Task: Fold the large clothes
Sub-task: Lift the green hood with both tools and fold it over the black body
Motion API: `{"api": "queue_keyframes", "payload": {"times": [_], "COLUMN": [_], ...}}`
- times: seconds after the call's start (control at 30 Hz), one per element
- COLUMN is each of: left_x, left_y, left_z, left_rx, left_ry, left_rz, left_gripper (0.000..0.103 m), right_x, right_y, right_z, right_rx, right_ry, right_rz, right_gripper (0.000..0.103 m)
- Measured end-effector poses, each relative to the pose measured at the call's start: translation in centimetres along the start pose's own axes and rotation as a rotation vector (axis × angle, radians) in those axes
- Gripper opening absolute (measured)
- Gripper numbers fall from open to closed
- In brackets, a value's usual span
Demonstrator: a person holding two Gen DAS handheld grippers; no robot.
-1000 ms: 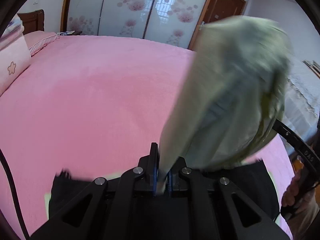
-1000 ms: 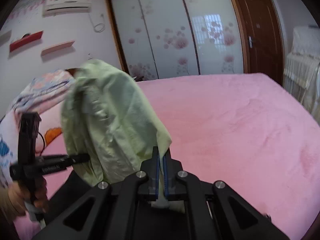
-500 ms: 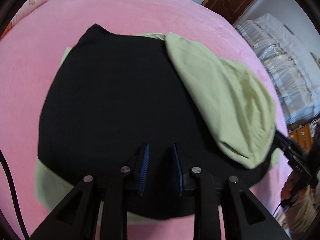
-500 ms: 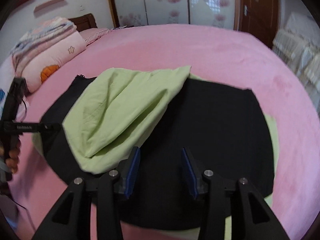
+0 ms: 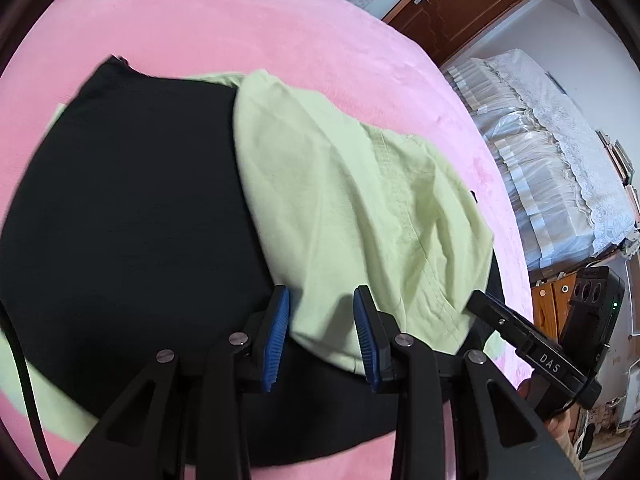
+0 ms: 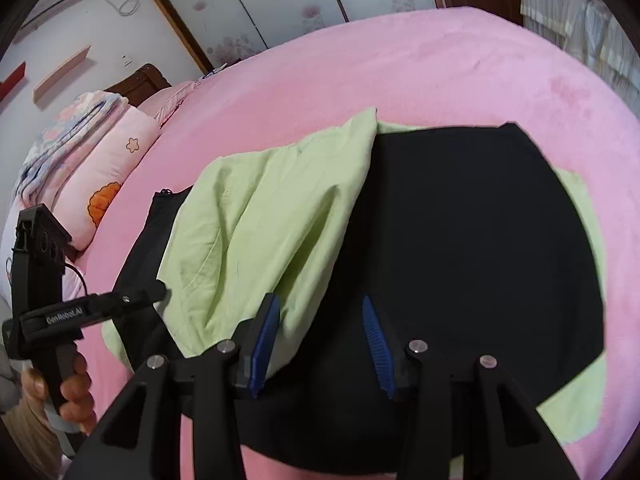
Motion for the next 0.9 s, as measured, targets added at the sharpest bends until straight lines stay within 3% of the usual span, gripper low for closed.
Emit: {"api": "queue_keyframes", "payload": {"times": [0.03, 0.07, 0.1, 0.13, 0.2, 0.3, 0.5, 0.63, 0.77, 0.9], "left_x": [0.6, 1.5, 2.1, 1.9, 0.8, -0.8, 0.4, 0.0, -1.1, -3.9], "left_y": [0.0, 0.3, 0.2, 0.1, 0.5, 0.7, -1.6, -1.8, -2.0, -1.1], "left_z": [0.0, 0.3, 0.5, 0.3, -0.3, -0.1, -1.9, -2.3, -1.2, 0.6], "left_rx": [-0.008, -0.019, -0.035, -0.036, -0.015, 0.029, 0.067, 0.070, 0.115, 0.155], "left_ry": [-0.001, -0.003, -0.006, 0.003, 0.049, 0.121, 0.241, 0.241, 0.256, 0.269], "left_rz": [-0.007, -0.012, -0.012, -0.007, 0.031, 0.105, 0.078, 0.097, 0.088, 0.119], "left_gripper": [0.030, 0.030, 0.029, 0.010, 0.006, 0.004, 0.003, 0.004, 0.007, 0.014], "right_x": [0.3, 0.6, 1.1, 1.5, 1.4, 0.7, 3.7, 3.5, 1.9, -1.8], "right_y": [0.1, 0.1, 0.1, -0.1, 0.0, -0.4, -4.4, -4.5, -3.8, -2.2], "right_z": [0.1, 0.0, -0.1, -0.3, -0.4, 0.2, 3.2, 2.4, 1.3, 0.2], "right_rx": [0.006, 0.009, 0.012, 0.018, 0.026, 0.128, 0.286, 0.226, 0.116, 0.054], "right_ry": [0.001, 0.007, 0.020, 0.041, 0.048, 0.134, 0.129, 0.080, -0.005, -0.060], "right_rz": [0.000, -0.005, -0.018, -0.032, -0.011, 0.020, -0.001, 0.033, 0.030, 0.111], "right_gripper": [0.041, 0.029, 0.009, 0.004, 0.003, 0.002, 0.001, 0.001, 0.015, 0.017]}}
Point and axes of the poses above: each gripper's, at about its wrist camera, not at the fingertips, and x roughly the way its jaws point, z to its right, y to its top, the point moved 8 cm from there along x, roughly the way its jaws point, and after that the axes turned 3 degrees about x, right-handed, at the moved point
